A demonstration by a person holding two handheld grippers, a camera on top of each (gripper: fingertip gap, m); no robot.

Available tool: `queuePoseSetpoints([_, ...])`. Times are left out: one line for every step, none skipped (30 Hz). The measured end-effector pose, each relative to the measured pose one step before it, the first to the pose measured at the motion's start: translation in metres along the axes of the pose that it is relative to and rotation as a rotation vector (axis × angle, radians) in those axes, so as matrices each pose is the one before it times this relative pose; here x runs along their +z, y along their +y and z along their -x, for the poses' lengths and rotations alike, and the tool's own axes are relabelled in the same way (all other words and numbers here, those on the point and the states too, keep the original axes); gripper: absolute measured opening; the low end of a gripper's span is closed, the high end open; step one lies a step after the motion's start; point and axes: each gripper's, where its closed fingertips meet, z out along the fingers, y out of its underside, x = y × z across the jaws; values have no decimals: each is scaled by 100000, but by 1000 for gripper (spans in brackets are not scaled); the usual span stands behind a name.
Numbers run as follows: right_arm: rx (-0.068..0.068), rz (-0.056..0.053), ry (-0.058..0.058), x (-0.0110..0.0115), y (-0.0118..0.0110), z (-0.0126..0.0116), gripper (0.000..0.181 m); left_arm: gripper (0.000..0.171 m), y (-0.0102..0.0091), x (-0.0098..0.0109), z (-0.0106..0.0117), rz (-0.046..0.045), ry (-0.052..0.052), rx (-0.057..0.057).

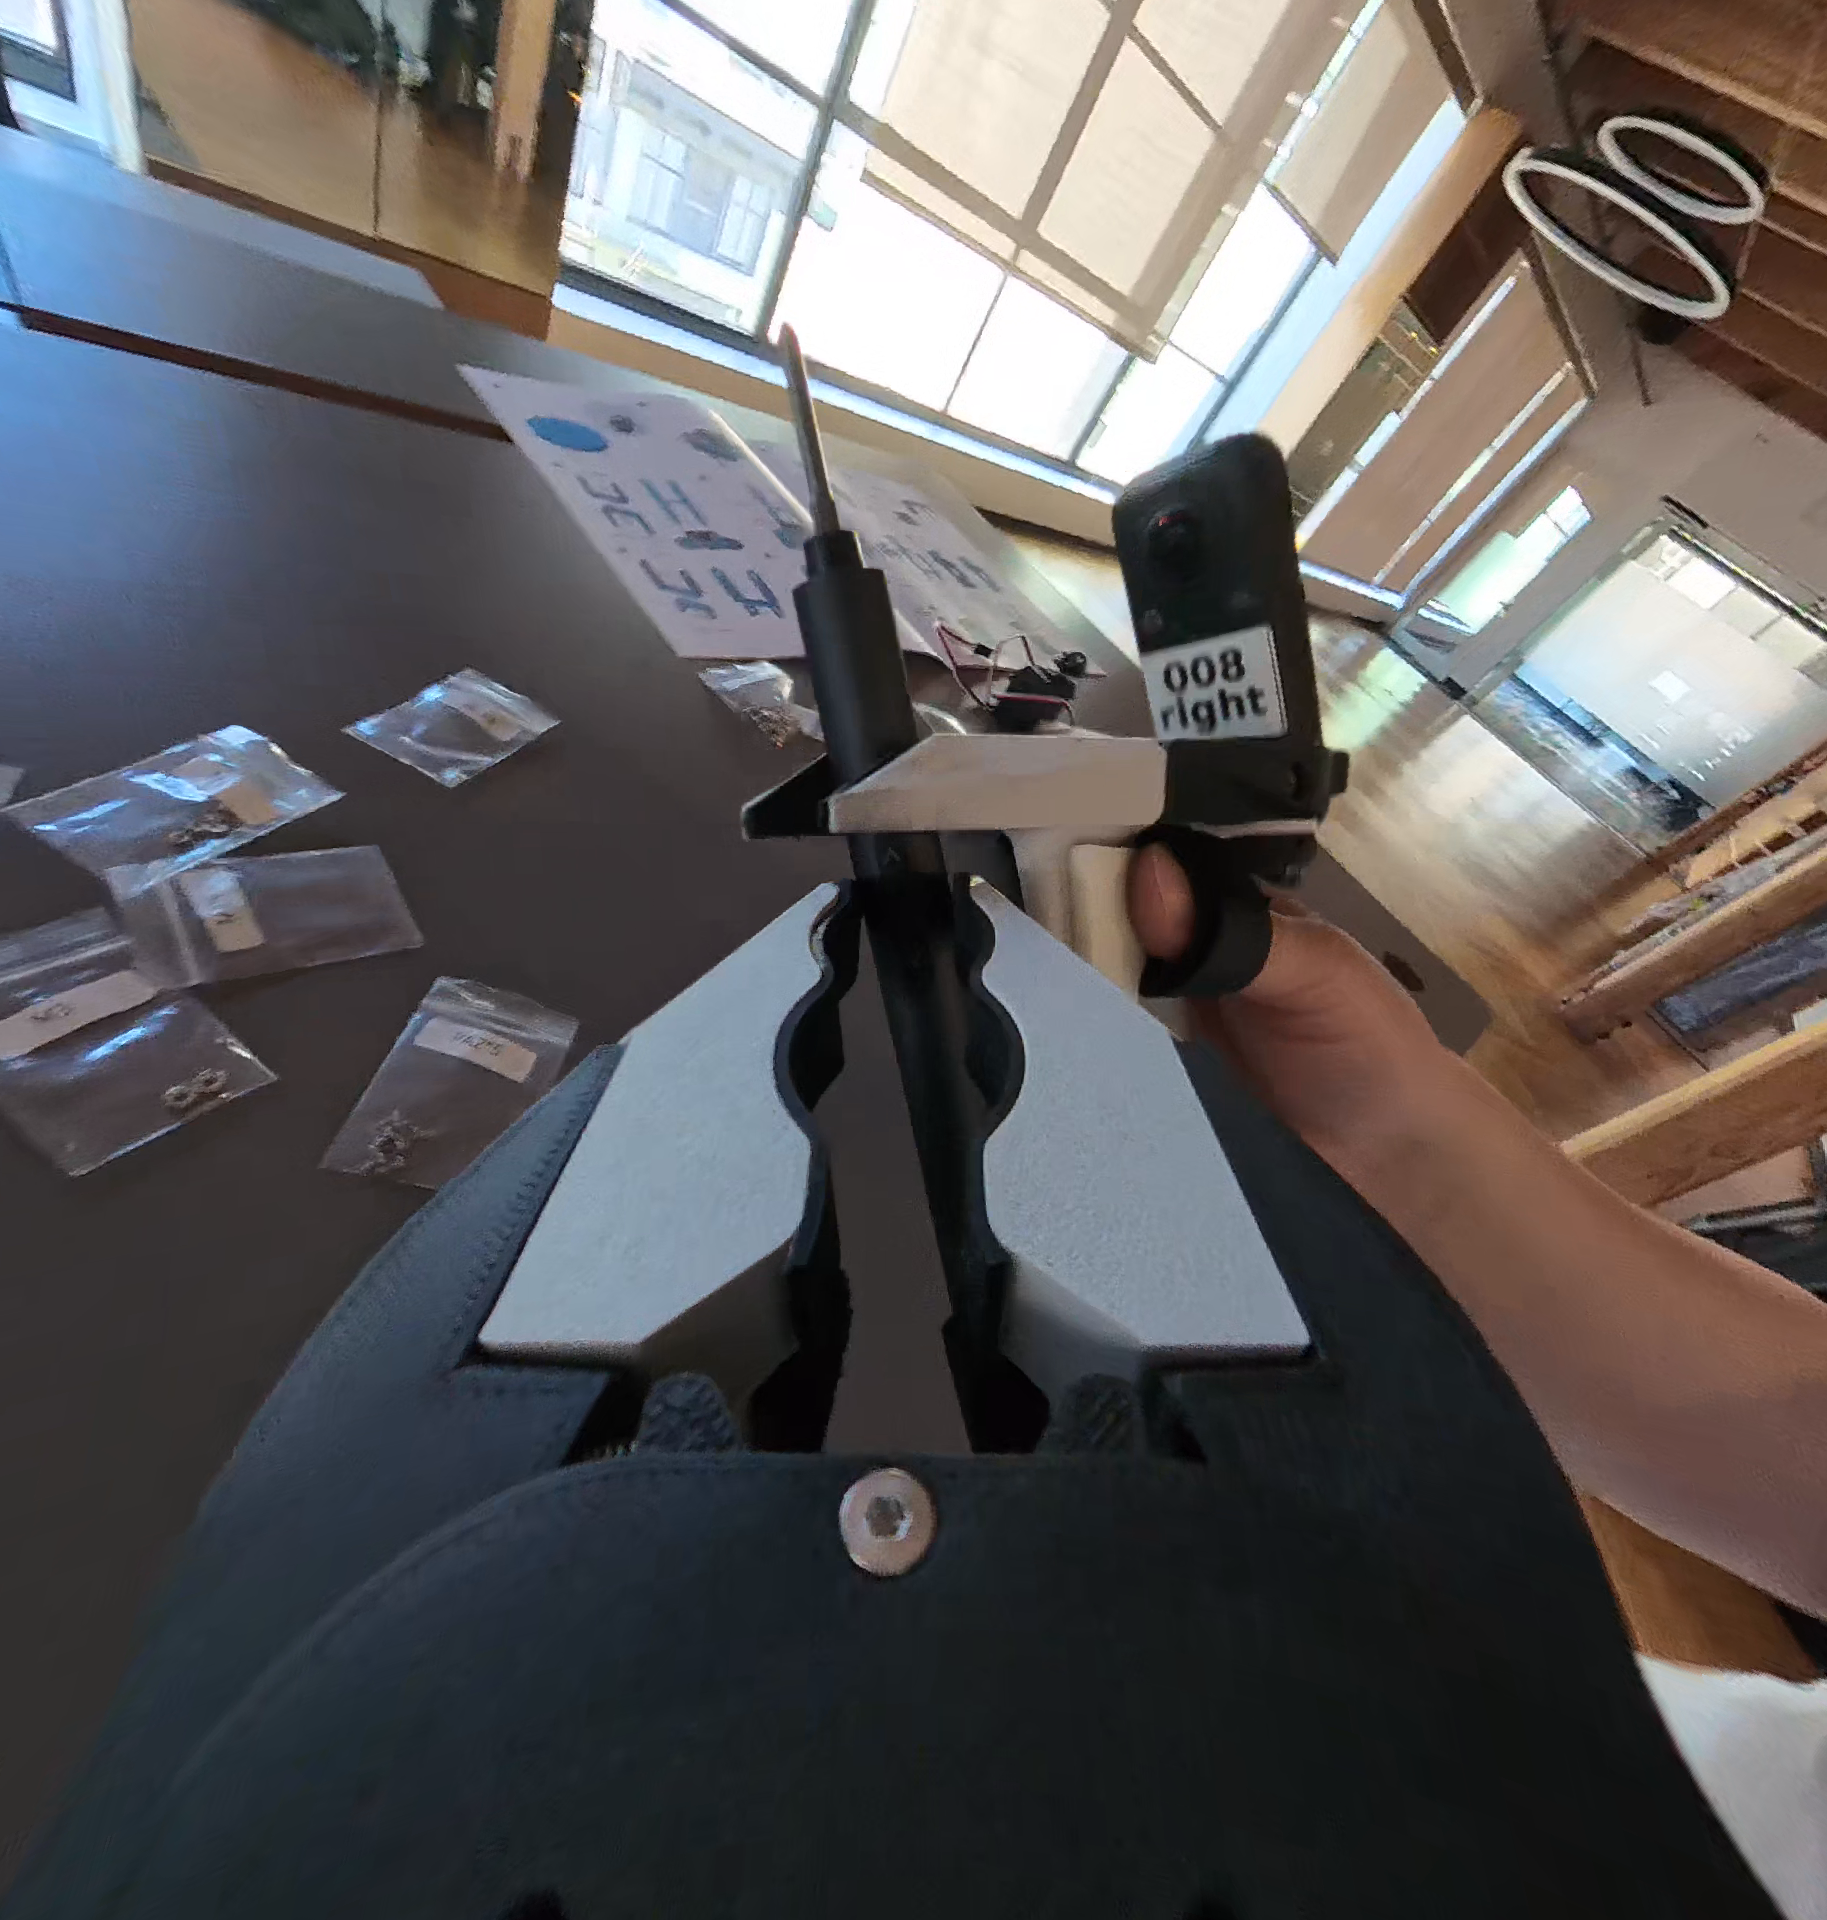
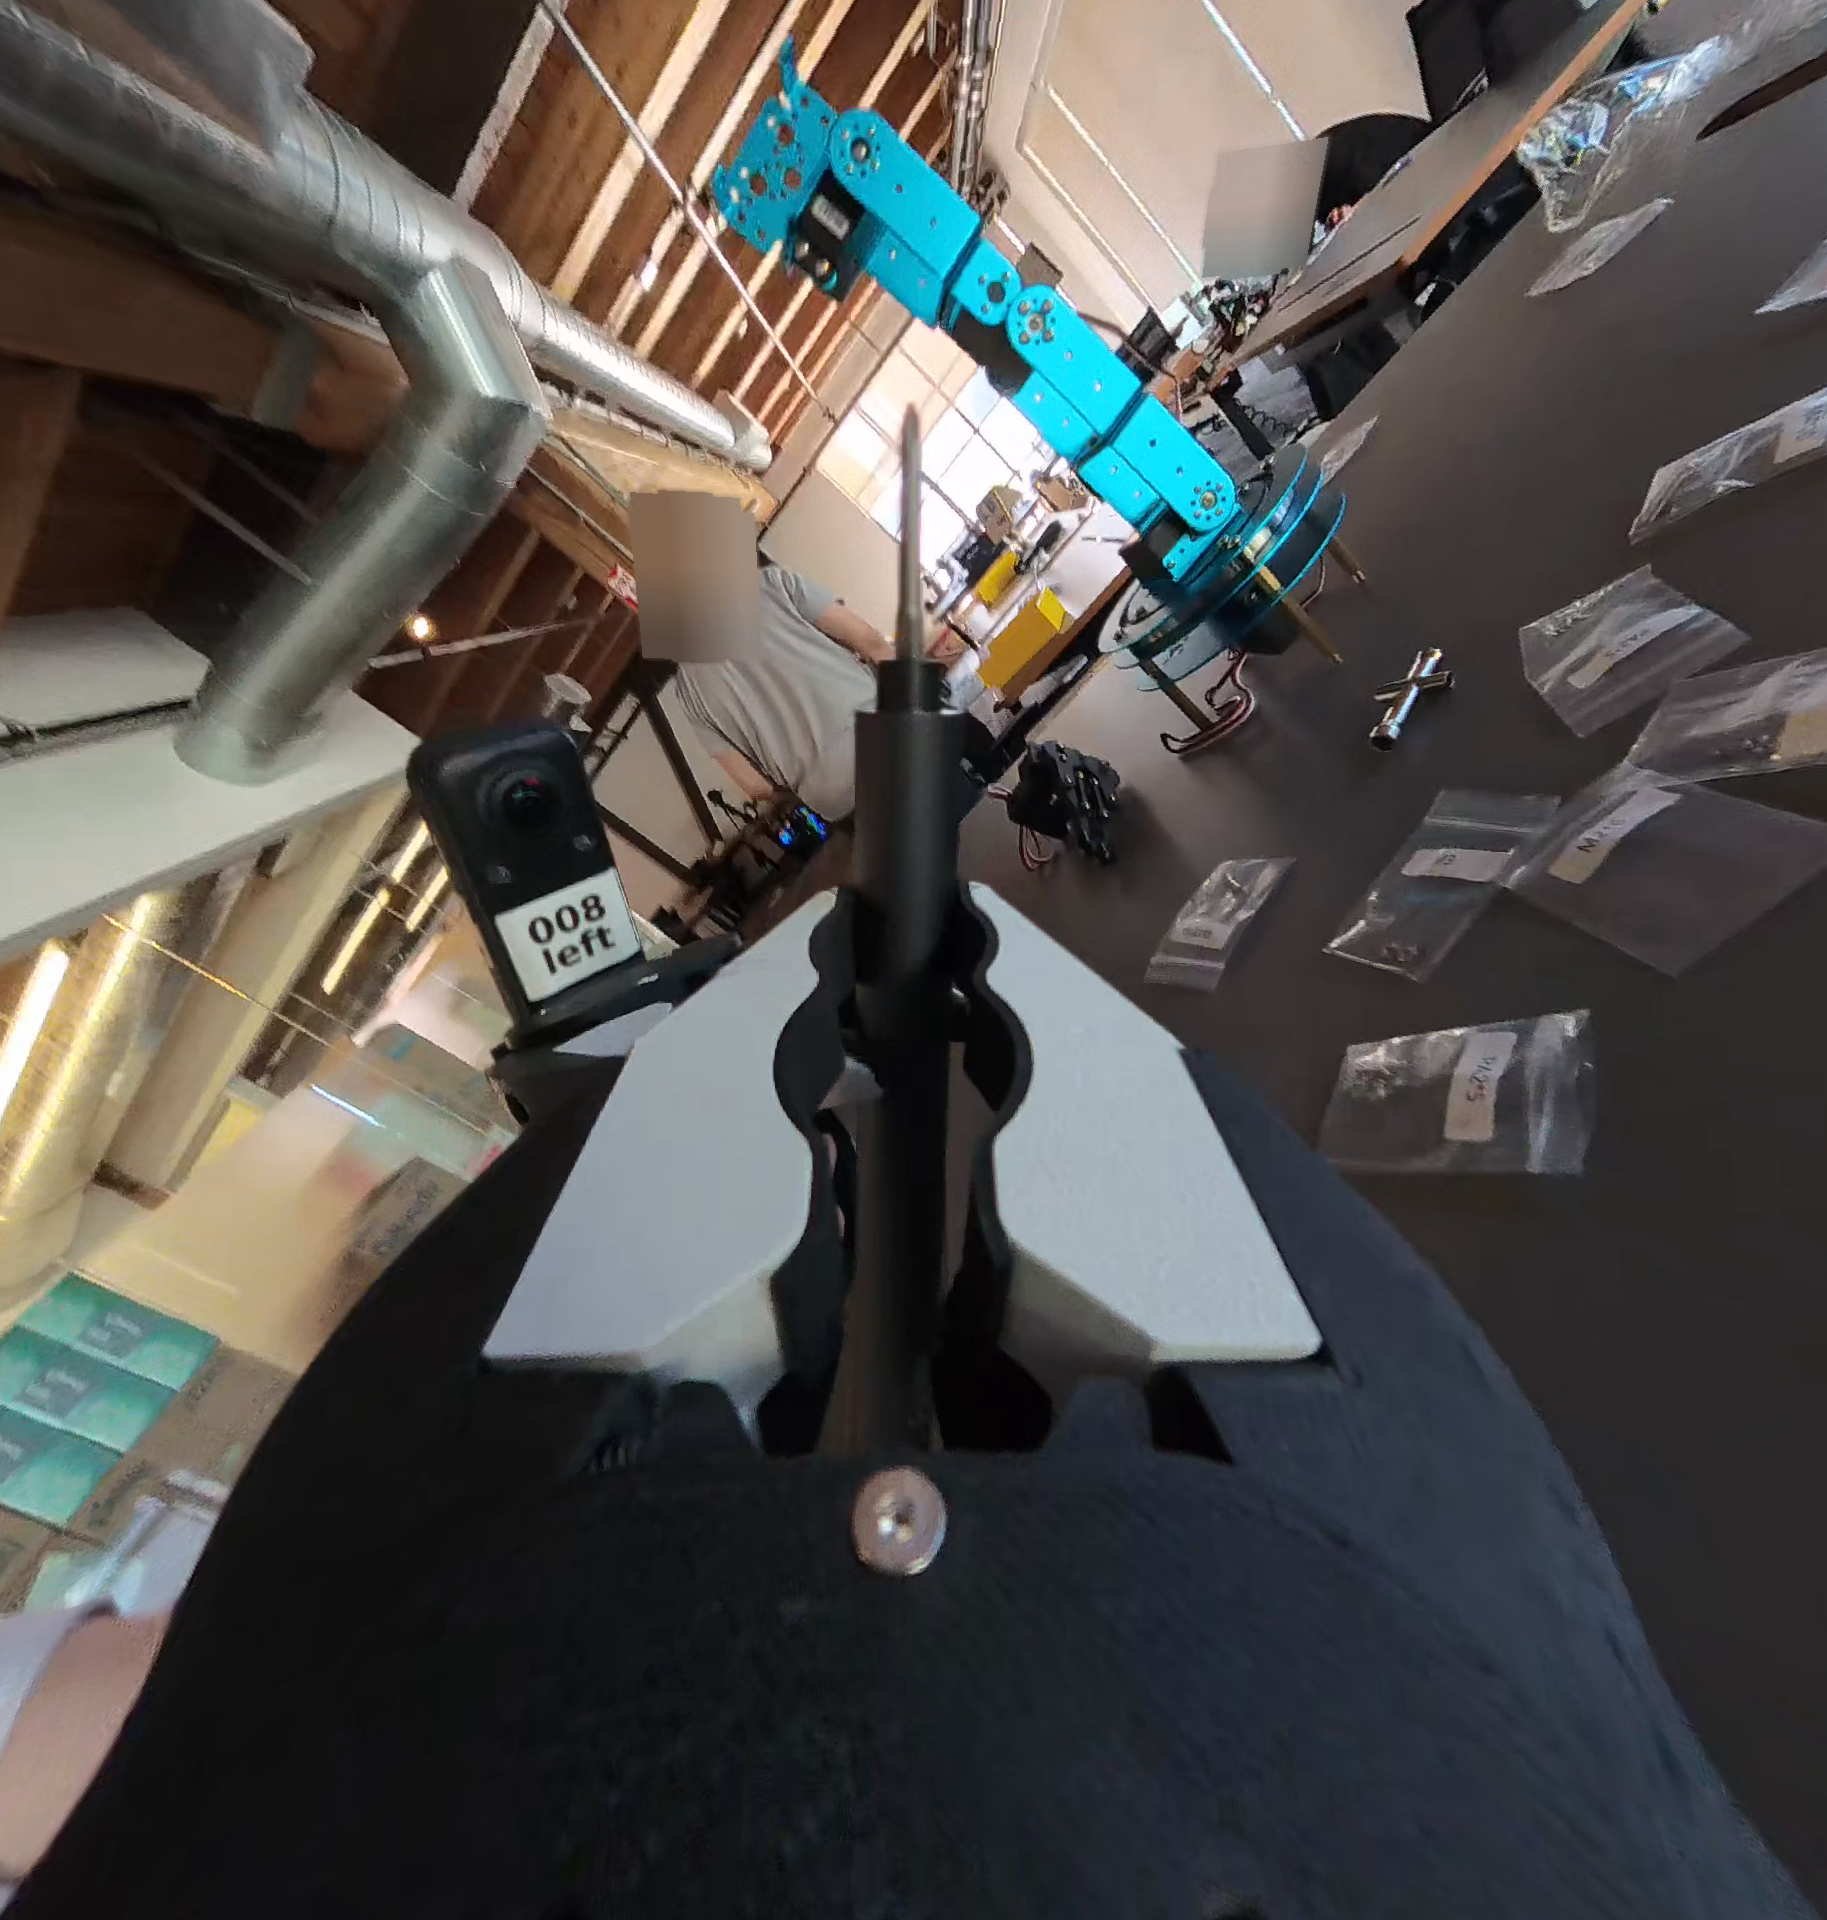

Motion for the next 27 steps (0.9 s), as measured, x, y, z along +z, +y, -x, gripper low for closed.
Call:
queuePoseSetpoints([-3407, 3578, 1166, -406, 348, 68, 16, 16, 305, -114, -321, 1485, 1956, 355])
queuePoseSetpoints([-4919, 3368, 3217, -433, 368, -58, 15, 18, 176, -345, -288, 805, 2405, -240])
queuePoseSetpoints([-7488, 1473, 6544, -599, 157, -390, 16, 26, -275, -499, -243, -1868, 2581, -1034])
queuePoseSetpoints([-9097, 1259, 6922, -725, 107, -387, 16, 32, -698, -490, -190, -3876, 2362, -1864])
queuePoseSetpoints([-8766, 1208, 5790, -762, 78, -236, 16, 33, -937, -267, -261, -4286, 2518, -2055])
queuePoseSetpoints([-6931, 171, 5184, -760, -75, -202, 16, 35, -857, 114, -478, -3222, 3176, -1508])
queuePoseSetpoints([-5177, -828, 3801, -741, -225, -45, 16, 40, -500, 561, -629, -778, 3073, -624])
queuePoseSetpoints([-3948, -1039, 2111, -733, -279, 168, 16, 49, -33, 915, -587, 1951, 1919, 329])
queuePoseSetpoints([-3566, -526, 2143, -722, -229, 146, 16, 57, 316, 1142, -589, 3619, 1050, 1221])
queuePoseSetpoints([-4247, 236, 2674, -732, -117, 64, 16, 60, 517, 1244, -617, 4055, 636, 1755])
queuePoseSetpoints([-4834, 642, 3279, -729, -59, -72, 16, 58, 543, 1250, -656, 3447, 690, 1847])
queuePoseSetpoints([-5056, 1063, 3277, -704, 29, -146, 16, 52, 423, 1200, -772, 2116, 1234, 1632])
queuePoseSetpoints([-4663, 2094, 2631, -646, 204, -172, 16, 43, 273, 1134, -819, 716, 1700, 1565])
queuePoseSetpoints([-3985, 2957, 2256, -585, 392, -245, 16, 36, 201, 1050, -577, 74, 480, 1714])
queuePoseSetpoints([-3581, 2227, 2867, -577, 400, -400, 16, 26, 214, 953, -144, 219, -2038, 2179])
queuePoseSetpoints([-2925, 1454, 2659, -606, 428, -481, 16, 16, 180, 795, -100, 61, -2033, 2731])
queuePoseSetpoints([-1629, 865, 1449, -598, 443, -444, 16, 16, 194, 754, -277, 488, -587, 1564])
queuePoseSetpoints([589, 144, 384, -596, 405, -465, 16, 16, 243, 788, -311, 1251, 41, -565])
queuePoseSetpoints([1465, -501, -442, -622, 359, -476, 16, 16, 206, 795, -319, 1264, 83, -1497])
queuePoseSetpoints([1748, -1298, -629, -661, 288, -534, 16, 16, 135, 830, -347, 831, -72, -1572])
queuePoseSetpoints([1611, -1943, -614, -736, 219, -545, 16, 16, 88, 887, -407, 723, -96, -1720])
queuePoseSetpoints([1306, -2013, -562, -825, 193, -571, 16, 15, 99, 971, -488, 1061, -44, -1845])
queuePoseSetpoints([909, -2059, -430, -940, 176, -596, 17, 16, 62, 1061, -587, 1018, 183, -1798])
queuePoseSetpoints([359, -2693, -361, -1103, 74, -660, 17, 16, -46, 1108, -710, 381, 343, -1811])
queuePoseSetpoints([115, -2880, -508, -1222, 45, -692, 17, 16, -167, 1123, -764, -420, 327, -1767])
queuePoseSetpoints([-3, -2417, -1169, -1325, 79, -648, 18, 16, -299, 1102, -811, -1330, 260, -1545])
queuePoseSetpoints([-119, -2629, -1875, -1408, 25, -546, 28, 16, -401, 1055, -820, -2020, 170, -1589])
